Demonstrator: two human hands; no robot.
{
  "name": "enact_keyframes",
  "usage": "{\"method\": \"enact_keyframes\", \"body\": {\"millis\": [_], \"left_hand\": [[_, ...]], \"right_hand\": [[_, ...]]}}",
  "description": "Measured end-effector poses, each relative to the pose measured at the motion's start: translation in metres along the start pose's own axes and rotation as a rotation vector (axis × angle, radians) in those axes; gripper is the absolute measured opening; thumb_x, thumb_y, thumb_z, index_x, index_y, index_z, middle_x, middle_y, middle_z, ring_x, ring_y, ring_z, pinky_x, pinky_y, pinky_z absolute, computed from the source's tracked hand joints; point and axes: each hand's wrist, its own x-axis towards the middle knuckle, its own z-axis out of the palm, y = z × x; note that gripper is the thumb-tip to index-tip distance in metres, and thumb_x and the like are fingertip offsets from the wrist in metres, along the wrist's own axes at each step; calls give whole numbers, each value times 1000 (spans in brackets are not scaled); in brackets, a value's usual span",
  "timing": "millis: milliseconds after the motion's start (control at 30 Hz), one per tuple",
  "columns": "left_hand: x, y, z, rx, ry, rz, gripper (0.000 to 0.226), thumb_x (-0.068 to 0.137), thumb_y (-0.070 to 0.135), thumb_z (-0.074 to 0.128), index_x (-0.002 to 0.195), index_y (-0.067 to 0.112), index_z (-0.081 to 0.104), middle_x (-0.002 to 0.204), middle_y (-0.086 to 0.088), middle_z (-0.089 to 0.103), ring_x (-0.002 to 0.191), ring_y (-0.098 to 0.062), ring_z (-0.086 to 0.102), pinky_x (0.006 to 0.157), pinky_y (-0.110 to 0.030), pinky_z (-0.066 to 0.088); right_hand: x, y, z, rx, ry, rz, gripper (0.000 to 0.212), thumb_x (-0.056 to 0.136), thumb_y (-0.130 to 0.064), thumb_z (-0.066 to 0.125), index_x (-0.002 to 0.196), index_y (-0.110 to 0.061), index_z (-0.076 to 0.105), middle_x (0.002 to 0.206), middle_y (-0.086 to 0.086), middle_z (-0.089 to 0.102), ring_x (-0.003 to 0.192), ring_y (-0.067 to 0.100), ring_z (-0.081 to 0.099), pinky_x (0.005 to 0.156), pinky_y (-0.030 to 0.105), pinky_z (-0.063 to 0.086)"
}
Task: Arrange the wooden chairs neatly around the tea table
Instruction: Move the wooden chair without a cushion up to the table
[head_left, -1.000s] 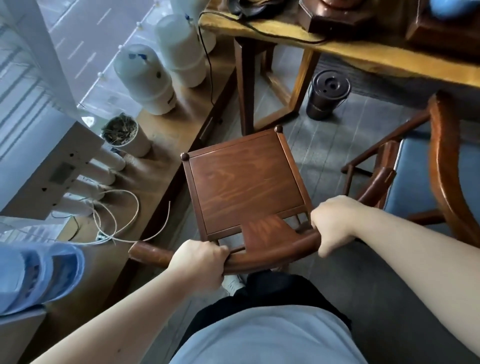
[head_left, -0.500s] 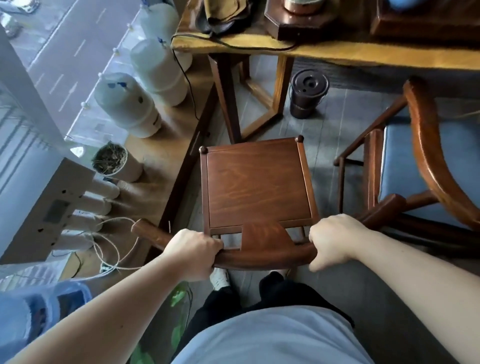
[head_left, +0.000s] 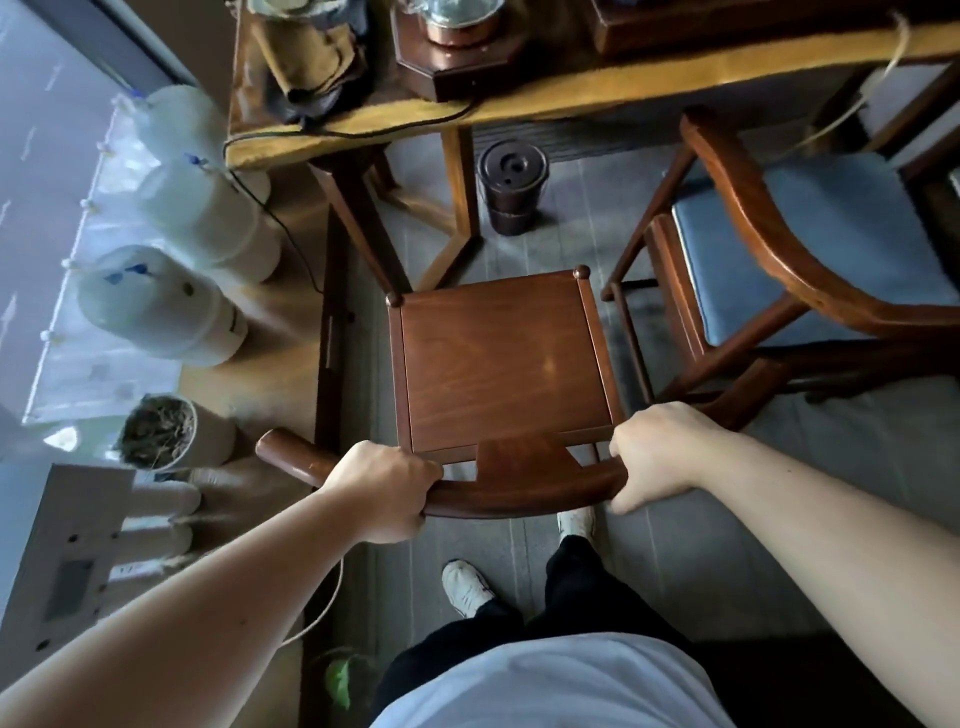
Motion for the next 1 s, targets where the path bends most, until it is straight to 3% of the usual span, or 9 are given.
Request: {"method": "enact_keyframes", "body": {"millis": [133,300,367,433,533,867,1000], "left_hand": [[18,-18,-11,45,30,12,26,80,32,49,105,33,56,64,10,43,64,-19,50,56,-29,40],[34,-31,-18,9,92,-11,23,78,32,51,100,36,55,77,11,60,70,-15,58,61,-29,47],[38,-32,-20,-6,79,-26,20,76,30,51,95,35,55,73,11,59,67,-14,58,61,-29,48],[40,-33,-22,6,56,-28,19,74,29,49,90,35,57,69,11,58,64,-14,58,60,-29,48],[45,-28,-27,7,49,-21,21,73,30,48,91,35,57,70,11,57,66,-16,58,59,-28,46],[88,17,-57,-64,75,-32,9,76,33,47,83,31,51,65,10,54,63,-16,58,60,-29,50],[98,-3,-66,-10,81,-52,19,76,34,46,92,34,56,70,11,58,63,-12,57,55,-27,43]], "right_hand": [[-3,3,0,108,112,46,49,61,-76,54,75,-29,59,68,-11,60,70,14,58,63,31,44],[-13,13,18,28,356,75,34,76,-60,57,88,-29,54,86,-9,64,85,18,63,76,35,47],[-10,20,26,-37,420,82,33,74,-54,62,86,-24,57,83,-5,67,81,22,65,72,37,49],[-5,24,29,-60,465,40,31,66,-48,71,74,-21,58,68,-1,66,64,25,66,59,38,52],[-4,36,27,-74,486,22,32,57,-43,77,65,-21,56,57,0,62,51,24,62,49,35,49],[-4,116,2,-122,386,89,22,63,-38,70,76,-22,61,71,-3,67,71,24,65,67,33,44],[10,115,-7,-135,392,91,23,69,-41,64,85,-23,61,80,-4,67,80,23,64,73,34,44]]}}
